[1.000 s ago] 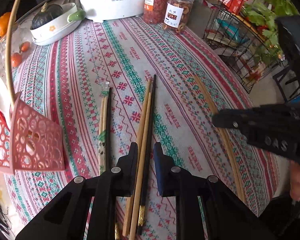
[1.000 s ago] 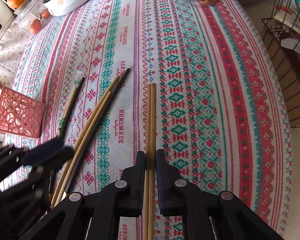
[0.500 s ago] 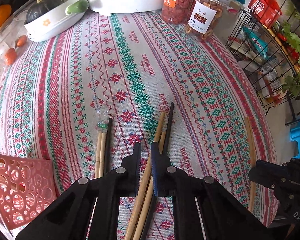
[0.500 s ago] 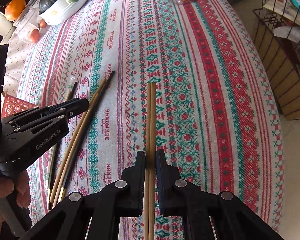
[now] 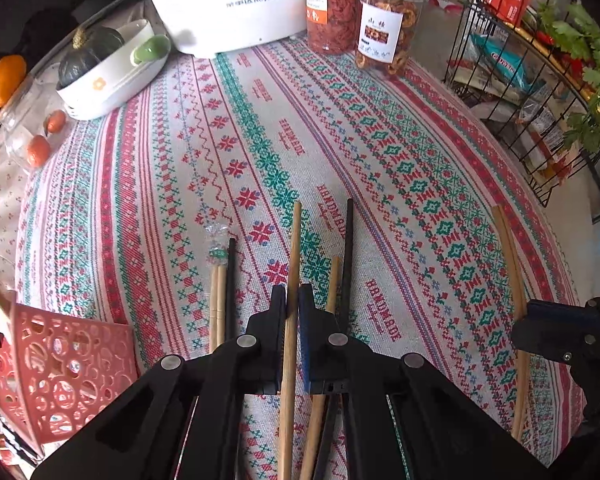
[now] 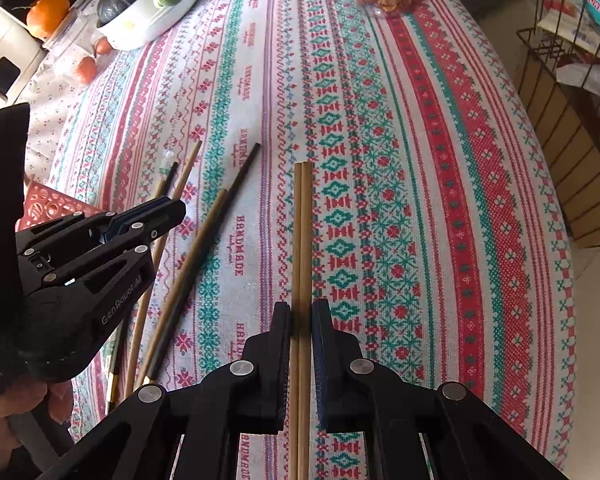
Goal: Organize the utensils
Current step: 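Grasp wooden chopsticks with the left tool while the right tool holds its pair, then lift both chopstick pairs upright and carry them over the pink basket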
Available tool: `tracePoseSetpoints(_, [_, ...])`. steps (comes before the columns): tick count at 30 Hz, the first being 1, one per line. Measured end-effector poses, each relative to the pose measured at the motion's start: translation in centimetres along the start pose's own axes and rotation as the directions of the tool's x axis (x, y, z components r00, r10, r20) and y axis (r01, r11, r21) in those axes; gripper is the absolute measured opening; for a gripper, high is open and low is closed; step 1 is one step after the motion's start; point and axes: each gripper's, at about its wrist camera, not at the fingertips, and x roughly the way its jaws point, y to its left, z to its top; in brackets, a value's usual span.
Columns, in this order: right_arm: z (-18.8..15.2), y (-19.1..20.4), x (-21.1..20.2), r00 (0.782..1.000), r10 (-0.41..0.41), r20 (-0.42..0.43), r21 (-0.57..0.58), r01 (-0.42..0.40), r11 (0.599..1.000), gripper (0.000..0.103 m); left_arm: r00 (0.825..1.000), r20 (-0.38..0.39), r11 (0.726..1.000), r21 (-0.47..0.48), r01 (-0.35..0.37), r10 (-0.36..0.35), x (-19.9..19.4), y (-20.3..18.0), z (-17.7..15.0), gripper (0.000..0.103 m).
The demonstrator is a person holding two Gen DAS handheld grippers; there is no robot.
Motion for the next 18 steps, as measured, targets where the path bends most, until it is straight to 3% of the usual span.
tracePoseSetpoints(6, [-0.6, 2.1, -2.5, 0.996, 0.034, 0.083, -0.039, -0.031, 0.999, 0.008, 0.989, 0.148, 1.000, 0.001, 0.011, -0.011, -6.4, 1.0, -0.8, 0.006])
tracePoseSetpoints(18, [-1.9, 8.3, -6.5, 0.969, 0.061, 0.240, -0.182, -0.017, 0.983, 0.008, 0.931, 0.365, 0.999, -0.032, 0.033, -0.019, -16.7, 3.8, -5.2, 0.006])
